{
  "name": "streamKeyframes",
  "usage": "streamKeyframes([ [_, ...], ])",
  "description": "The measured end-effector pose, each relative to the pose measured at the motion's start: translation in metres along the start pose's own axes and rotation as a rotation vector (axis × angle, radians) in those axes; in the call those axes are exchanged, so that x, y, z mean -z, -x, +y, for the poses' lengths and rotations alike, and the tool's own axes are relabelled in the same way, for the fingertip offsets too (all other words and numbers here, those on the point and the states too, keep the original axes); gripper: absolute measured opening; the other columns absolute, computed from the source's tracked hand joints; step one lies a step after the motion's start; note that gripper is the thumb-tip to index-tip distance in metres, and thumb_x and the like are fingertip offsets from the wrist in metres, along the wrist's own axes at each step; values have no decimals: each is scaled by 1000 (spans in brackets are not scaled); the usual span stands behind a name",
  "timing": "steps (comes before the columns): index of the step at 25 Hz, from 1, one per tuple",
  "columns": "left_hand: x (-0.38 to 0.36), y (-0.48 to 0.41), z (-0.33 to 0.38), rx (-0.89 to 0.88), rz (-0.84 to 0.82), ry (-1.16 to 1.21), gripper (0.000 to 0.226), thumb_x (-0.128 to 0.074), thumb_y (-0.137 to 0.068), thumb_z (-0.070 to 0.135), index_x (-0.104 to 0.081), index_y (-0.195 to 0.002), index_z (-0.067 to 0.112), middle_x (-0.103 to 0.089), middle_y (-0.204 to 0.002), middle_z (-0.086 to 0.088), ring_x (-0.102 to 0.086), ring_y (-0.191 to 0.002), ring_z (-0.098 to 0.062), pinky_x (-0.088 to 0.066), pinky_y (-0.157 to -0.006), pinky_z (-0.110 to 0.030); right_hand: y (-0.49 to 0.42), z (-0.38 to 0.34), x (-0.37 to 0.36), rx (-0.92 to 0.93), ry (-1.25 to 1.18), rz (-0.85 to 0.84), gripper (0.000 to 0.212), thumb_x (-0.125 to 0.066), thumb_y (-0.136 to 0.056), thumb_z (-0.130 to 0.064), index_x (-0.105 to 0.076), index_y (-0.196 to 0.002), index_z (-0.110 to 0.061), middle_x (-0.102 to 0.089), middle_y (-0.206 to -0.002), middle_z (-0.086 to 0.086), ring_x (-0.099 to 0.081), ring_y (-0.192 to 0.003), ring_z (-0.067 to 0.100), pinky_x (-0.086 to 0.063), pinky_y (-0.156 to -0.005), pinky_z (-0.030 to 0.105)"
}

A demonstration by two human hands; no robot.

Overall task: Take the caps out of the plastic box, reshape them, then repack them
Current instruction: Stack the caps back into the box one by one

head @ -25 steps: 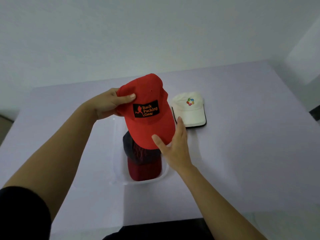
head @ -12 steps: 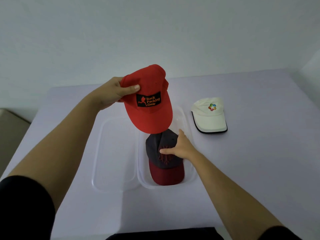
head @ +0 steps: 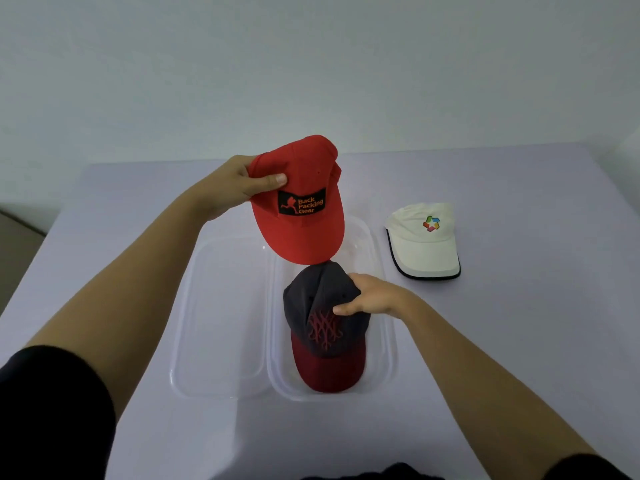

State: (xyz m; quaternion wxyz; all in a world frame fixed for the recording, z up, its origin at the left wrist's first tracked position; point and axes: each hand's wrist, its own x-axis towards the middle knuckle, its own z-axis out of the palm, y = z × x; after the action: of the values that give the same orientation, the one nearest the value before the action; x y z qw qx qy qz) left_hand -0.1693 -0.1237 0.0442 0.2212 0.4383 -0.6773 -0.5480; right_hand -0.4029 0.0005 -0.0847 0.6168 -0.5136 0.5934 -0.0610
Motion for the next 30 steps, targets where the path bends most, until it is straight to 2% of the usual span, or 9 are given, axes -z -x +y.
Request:
streamKeyframes([
  [4, 0, -30, -14, 36, -37, -10, 27, -63, -85, 24, -67, -112, 22, -74, -104, 7, -68, -101, -13, -53, -88, -23, 1, -8, 17, 22, 1, -124, 42, -66, -84, -8, -48, -119, -22, -60, -109, -8, -57, -106, 16, -49, -87, 25],
  [8, -19, -33, -24, 115, -225, -66, 20, -61, -89, 18, -68, -107, 21, -75, -98, 8, -69, -96, -9, -52, -81, -17, 17, -2, 13, 85, 53, -215, 45, -64, -86, -7, -46, -126, -18, -59, -120, -2, -57, -112, 16, -49, -91, 24],
  [12, -46, -36, -65, 297, -391, -15, 33, -71, -76, 37, -71, -105, 20, -73, -106, -4, -69, -99, -19, -52, -89, -32, 17, 3, 19, 92, 22, -224, 52, -65, -86, -9, -44, -133, -14, -58, -130, 4, -56, -118, 21, -47, -100, 38],
  [15, -68, -34, -94, 431, -466, -19, 44, -77, -69, 47, -71, -101, 18, -70, -102, -11, -62, -91, -28, -47, -87, -43, 16, 5, 22, 93, -67, -231, 51, -64, -86, -6, -44, -133, -15, -58, -130, 7, -57, -118, 22, -47, -100, 39],
  [18, -79, -35, -103, 552, -536, 0, 26, -66, -84, 26, -67, -110, 22, -68, -105, -7, -64, -94, -29, -49, -92, -50, 12, 4, 26, 82, -114, -242, 54, -64, -86, -8, -43, -134, -16, -58, -130, 6, -57, -117, 21, -48, -99, 37],
  [22, -81, -38, -100, 633, -610, -55, 49, -56, -86, 15, -45, -129, 37, -57, -127, -7, -61, -109, -32, -47, -95, -56, 2, -2, 29, 58, -12, -193, 55, -66, -85, -19, -40, -133, -17, -57, -127, 2, -56, -115, 20, -47, -100, 39],
  [24, -81, -40, -102, 621, -610, -84, 56, -55, -85, 14, -39, -129, 45, -52, -132, -11, -59, -108, -28, -48, -95, -47, -1, -6, 31, 74, 71, -82, 46, -71, -81, -24, -47, -120, -16, -58, -117, 5, -58, -107, 22, -49, -96, 39],
  [27, -81, -35, -101, 535, -477, -130, 58, -57, -87, 9, -35, -134, 36, -51, -130, -13, -59, -104, -25, -52, -83, -33, 1, -11, 32, 116, 318, 162, 49, -82, -67, -33, -54, -103, -14, -42, -123, 6, -52, -102, 22, -48, -89, 33],
  [30, -81, -24, -91, 421, -323, -170, 44, -49, -97, 27, -37, -139, 26, -47, -139, -2, -52, -114, -15, -42, -94, -27, 4, -13, 32, 106, 391, 154, 46, -81, -67, -35, -55, -97, -13, -26, -138, 0, -46, -111, 18, -44, -93, 34],
])
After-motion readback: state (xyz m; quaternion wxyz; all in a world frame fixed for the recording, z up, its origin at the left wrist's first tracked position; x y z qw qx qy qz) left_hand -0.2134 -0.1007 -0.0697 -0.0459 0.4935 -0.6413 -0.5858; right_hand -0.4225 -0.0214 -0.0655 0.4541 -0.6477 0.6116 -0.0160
